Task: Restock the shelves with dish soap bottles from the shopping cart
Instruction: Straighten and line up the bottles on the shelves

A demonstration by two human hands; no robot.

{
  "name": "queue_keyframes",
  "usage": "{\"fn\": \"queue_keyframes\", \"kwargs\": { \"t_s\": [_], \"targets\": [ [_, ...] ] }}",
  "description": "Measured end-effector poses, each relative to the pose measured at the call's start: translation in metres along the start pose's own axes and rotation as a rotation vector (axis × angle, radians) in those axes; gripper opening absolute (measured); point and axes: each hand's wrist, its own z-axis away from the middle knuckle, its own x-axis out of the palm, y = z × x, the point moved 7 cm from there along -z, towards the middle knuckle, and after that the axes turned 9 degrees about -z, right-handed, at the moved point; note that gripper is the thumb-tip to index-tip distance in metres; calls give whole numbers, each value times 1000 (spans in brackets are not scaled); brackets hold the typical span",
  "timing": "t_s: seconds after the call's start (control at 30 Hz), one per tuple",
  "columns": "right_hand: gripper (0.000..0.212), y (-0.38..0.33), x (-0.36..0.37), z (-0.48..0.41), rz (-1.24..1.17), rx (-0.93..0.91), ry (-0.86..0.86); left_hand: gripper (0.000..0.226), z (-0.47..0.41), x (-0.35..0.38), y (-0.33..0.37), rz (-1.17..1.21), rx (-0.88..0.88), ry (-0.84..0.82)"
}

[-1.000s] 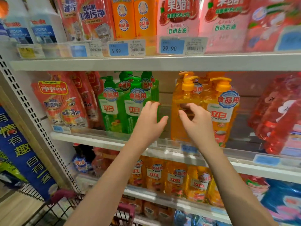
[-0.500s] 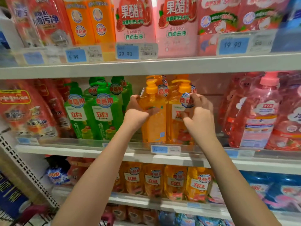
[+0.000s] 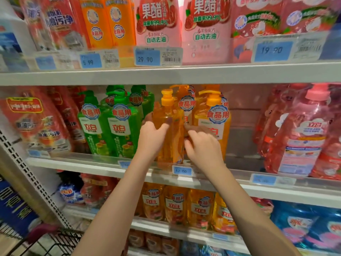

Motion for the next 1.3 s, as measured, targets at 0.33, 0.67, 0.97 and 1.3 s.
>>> {"fn": "queue_keyframes", "kwargs": {
  "t_s": [0.33,0.67,0.97,1.3],
  "targets": [
    [52,3,21,-11,-134,218,-175,15,19,-4,7,-24,134,-39],
    [71,-9,7,-24,64,28,10,76,-32,-6,14,-227,279,-473],
    [70,-8,-1,-31,184,-34,-13,71,-26,-20,31,-363,393,-129],
    [81,27,-33,-12,231,184,228,89,-24,3,15,-668,325,-191]
  ]
}}
